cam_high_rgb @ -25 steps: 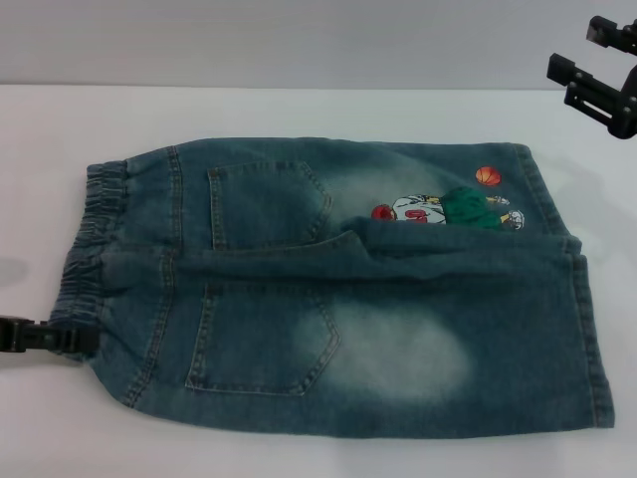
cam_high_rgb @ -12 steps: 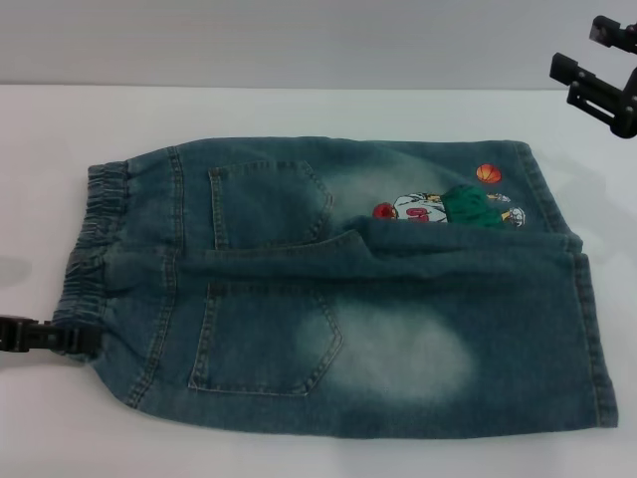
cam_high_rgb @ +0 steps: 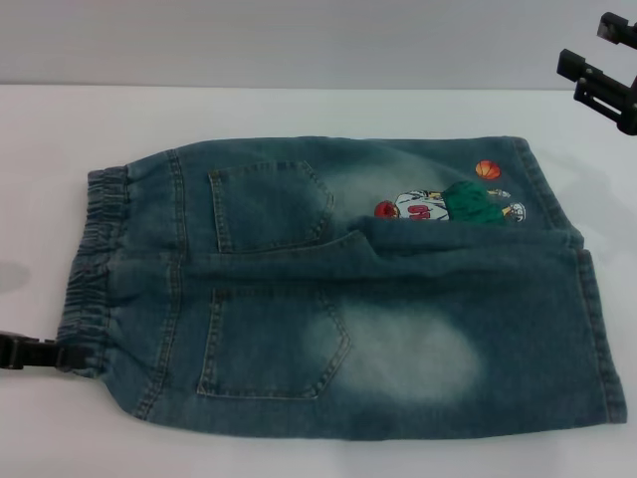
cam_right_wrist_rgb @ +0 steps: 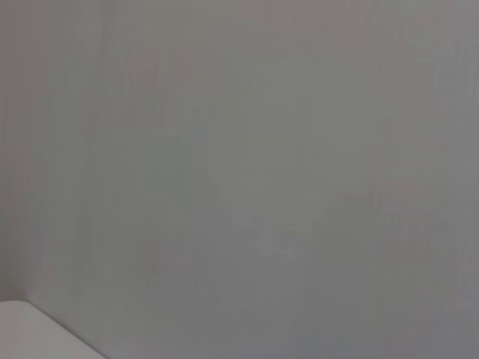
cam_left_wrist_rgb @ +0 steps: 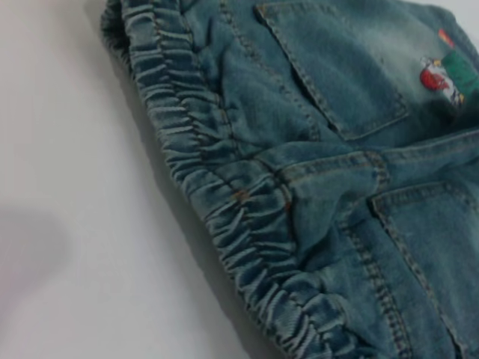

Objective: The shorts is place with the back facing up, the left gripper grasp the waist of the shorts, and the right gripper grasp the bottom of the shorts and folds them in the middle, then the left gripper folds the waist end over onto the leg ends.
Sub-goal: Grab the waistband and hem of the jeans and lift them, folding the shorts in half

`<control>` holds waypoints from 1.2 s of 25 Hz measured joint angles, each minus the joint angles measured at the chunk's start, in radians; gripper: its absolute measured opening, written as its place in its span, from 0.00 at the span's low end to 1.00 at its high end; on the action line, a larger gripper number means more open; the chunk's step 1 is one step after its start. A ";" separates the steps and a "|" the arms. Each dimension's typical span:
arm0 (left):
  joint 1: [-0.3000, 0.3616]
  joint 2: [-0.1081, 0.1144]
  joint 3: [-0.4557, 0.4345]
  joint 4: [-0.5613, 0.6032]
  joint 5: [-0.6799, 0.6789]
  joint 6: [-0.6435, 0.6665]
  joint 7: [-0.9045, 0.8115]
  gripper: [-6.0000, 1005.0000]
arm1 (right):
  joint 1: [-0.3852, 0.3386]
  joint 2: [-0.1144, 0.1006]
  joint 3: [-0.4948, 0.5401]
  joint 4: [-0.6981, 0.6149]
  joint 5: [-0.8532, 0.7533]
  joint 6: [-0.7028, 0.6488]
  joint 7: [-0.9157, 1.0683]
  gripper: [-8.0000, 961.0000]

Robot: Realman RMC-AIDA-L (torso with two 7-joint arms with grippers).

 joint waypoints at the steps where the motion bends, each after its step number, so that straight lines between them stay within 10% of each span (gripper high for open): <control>1: 0.000 -0.001 0.000 0.000 0.004 -0.002 -0.001 0.49 | 0.000 0.000 0.000 0.000 0.001 0.000 0.000 0.60; 10: -0.001 0.000 -0.004 0.005 0.005 -0.006 -0.006 0.10 | -0.011 0.000 0.008 -0.001 0.012 -0.008 -0.001 0.60; 22: -0.004 -0.010 0.006 0.011 0.005 -0.017 -0.012 0.05 | 0.001 -0.003 0.010 -0.005 0.054 -0.038 0.091 0.60; 30: -0.004 -0.024 -0.007 0.062 -0.003 -0.039 -0.008 0.05 | 0.224 -0.141 0.098 0.017 -0.111 -0.366 0.602 0.60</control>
